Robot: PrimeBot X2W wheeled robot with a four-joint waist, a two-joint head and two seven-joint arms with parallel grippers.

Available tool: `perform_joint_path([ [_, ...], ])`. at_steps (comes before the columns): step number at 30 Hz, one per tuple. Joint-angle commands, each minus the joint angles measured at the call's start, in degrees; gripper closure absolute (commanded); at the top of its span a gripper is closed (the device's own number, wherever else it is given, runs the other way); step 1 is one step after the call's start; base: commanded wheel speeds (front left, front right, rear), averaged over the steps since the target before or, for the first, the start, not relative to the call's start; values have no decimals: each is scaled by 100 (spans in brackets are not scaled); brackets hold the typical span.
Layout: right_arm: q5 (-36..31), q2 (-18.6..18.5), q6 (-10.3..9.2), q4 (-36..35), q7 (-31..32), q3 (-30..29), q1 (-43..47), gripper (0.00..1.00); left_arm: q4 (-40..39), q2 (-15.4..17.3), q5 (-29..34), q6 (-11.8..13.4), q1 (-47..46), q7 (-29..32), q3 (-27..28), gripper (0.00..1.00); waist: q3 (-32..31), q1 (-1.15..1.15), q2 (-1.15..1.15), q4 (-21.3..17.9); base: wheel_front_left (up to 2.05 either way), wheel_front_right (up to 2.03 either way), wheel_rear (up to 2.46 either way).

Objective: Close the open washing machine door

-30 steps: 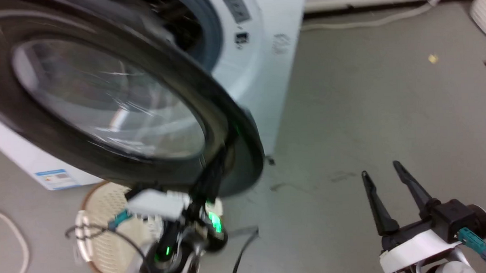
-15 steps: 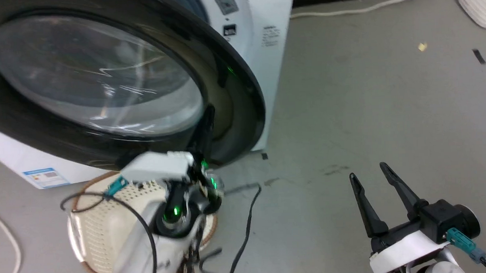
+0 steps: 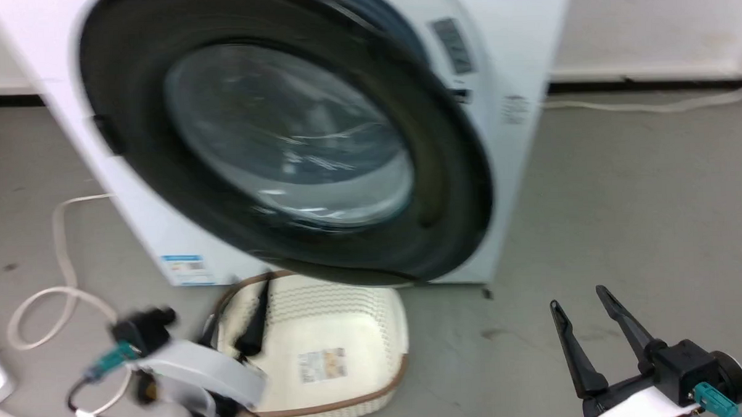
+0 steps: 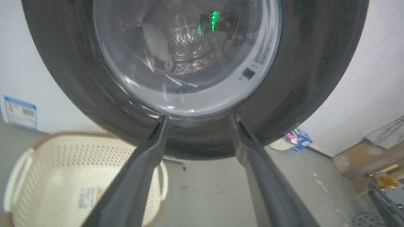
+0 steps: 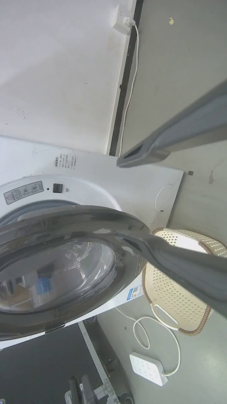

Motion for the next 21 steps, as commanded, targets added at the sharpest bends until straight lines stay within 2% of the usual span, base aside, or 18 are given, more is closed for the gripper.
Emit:
perform_joint_path([
  [1,-26,-23,5,-43,-19,-12,72,0,-141,42,313,81,27,-28,124,0,-230,1,0,401,0,0,0],
  [5,-41,-26,5,-86,-19,31,117,0,-1078,-108,2167,662,506,-31,965,0,-275,1,0,651,0,0,0],
  [8,-49,0,5,-90,-20,63,148,0,-1562,-239,3115,870,977,-32,1297,0,-315,1,0,754,0,0,0],
  [13,-69,46,5,-82,-20,98,236,0,-1788,-407,4119,887,1589,-33,1325,0,-367,1,0,859,0,0,0],
  [17,-66,90,5,-57,-20,118,293,0,-1571,-429,4580,765,1788,-33,1138,0,-376,1,0,879,0,0,0],
  [21,-49,130,5,-46,-20,98,309,0,-1453,-576,4728,755,1779,-33,1138,0,-339,1,0,886,0,0,0],
])
